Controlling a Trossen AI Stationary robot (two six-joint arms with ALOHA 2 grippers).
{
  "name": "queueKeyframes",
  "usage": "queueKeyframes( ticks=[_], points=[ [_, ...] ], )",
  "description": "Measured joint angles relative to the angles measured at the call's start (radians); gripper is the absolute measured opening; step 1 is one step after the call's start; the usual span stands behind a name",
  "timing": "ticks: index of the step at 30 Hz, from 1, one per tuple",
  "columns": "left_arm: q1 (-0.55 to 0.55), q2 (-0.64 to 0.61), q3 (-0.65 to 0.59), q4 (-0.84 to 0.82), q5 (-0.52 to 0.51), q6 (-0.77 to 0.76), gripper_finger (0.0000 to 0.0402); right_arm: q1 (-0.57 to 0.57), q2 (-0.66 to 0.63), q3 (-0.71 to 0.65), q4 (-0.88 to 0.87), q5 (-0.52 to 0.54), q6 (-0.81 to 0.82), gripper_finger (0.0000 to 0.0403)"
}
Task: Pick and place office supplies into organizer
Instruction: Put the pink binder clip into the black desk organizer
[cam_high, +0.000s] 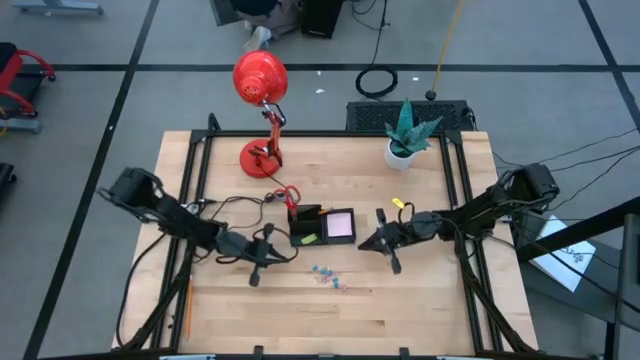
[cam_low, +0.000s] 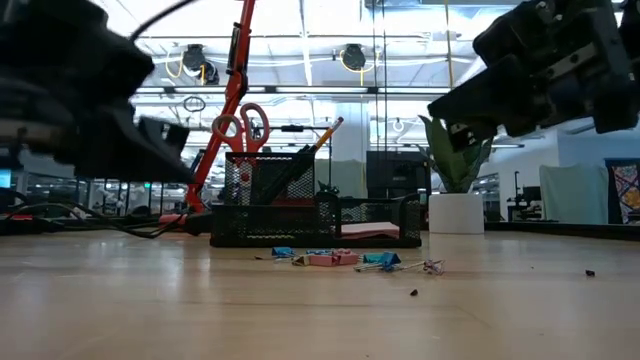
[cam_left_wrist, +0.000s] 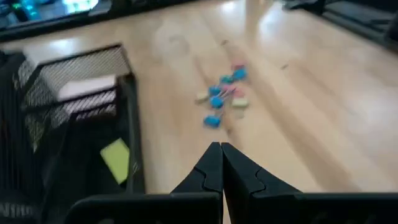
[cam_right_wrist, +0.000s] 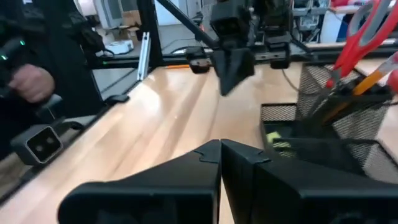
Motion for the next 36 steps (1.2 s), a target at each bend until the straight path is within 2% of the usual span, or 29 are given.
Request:
queueKeyframes(
  ticks=[5,11,18,23,27,30,36],
  points=[
    [0.021,0.125,0.000,0.121,-0.026,-0.029,0.0000,0.071,0.007,0.000,-0.024,0.156,0.016,0.0000],
    [0.052,0.194,0.001,0.187,-0.035,-0.075,0.0001,0.130,0.022,0.000,-0.006,0.240,0.007,0.0000],
    [0.104,0.196,0.002,0.186,-0.052,-0.062,0.0001,0.132,0.028,0.000,-0.005,0.240,-0.004,0.0000],
    [0.120,0.189,0.001,0.188,-0.044,-0.002,0.0001,0.129,0.028,0.000,0.047,0.237,-0.079,0.0000],
    [0.076,0.117,0.001,0.184,-0.027,0.128,0.0002,0.107,-0.015,0.000,0.075,0.229,-0.164,0.0000],
    [0.045,0.001,0.001,0.136,-0.053,0.213,0.0001,0.090,-0.136,0.000,-0.041,0.209,-0.192,0.0000],
    [0.009,-0.366,0.001,-0.221,-0.164,0.289,0.0001,0.103,-0.460,0.000,-0.376,0.245,-0.223,0.0000]
  ],
)
